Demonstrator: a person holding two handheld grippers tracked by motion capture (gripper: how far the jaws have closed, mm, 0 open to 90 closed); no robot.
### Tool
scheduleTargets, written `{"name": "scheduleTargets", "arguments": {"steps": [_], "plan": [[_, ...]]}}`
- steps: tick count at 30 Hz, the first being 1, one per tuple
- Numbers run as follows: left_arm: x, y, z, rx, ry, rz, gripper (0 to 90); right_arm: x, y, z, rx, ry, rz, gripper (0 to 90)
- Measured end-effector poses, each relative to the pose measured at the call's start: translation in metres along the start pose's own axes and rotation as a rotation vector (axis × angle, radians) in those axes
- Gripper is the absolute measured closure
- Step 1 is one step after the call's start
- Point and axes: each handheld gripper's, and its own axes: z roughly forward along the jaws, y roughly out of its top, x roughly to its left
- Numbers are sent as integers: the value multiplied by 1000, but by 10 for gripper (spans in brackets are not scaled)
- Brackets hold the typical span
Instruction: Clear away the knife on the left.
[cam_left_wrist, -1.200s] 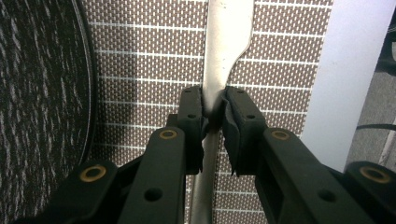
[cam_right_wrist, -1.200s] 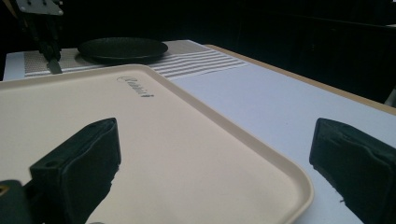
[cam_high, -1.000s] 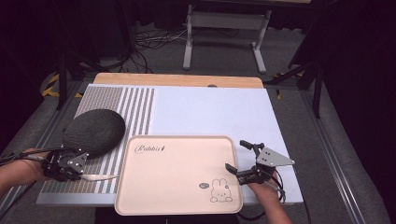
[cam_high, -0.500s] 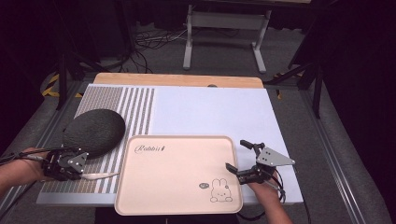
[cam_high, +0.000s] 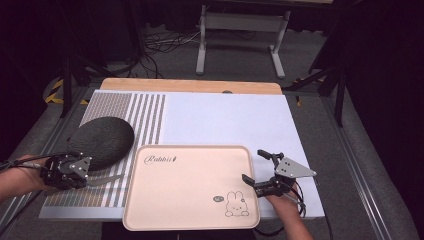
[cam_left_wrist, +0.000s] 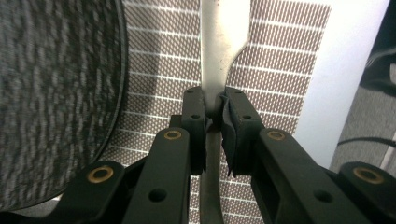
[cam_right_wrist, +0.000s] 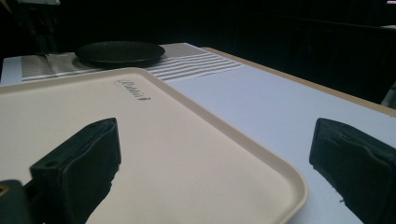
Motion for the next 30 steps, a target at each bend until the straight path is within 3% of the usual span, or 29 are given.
{"name": "scheduleTargets", "arguments": {"steps": [2, 3, 7, 9, 13, 18, 25, 30], "plan": [[0, 3, -5, -20, -2, -20, 804, 0, 0, 0, -1, 1, 2, 29], [0, 6, -11, -54, -8, -56, 804, 0, 0, 0, -2, 1, 1, 29], [1, 10, -20, -85, -12, -82, 804, 0, 0, 0, -1, 0, 1, 29], [1, 14, -25, -104, -30, -124, 804, 0, 0, -1, -5, -1, 1, 30], [1, 17, -28, -114, -47, -153, 804, 0, 0, -1, -7, 0, 1, 29], [0, 27, -32, -123, -64, -219, 805, -1, 0, -1, -8, 0, 1, 30], [0, 37, -36, -129, -87, -246, 805, -1, 0, -1, -9, -1, 0, 30], [-6, 51, -42, -137, -88, -215, 804, -1, 0, -2, -11, -1, 2, 30]]}}
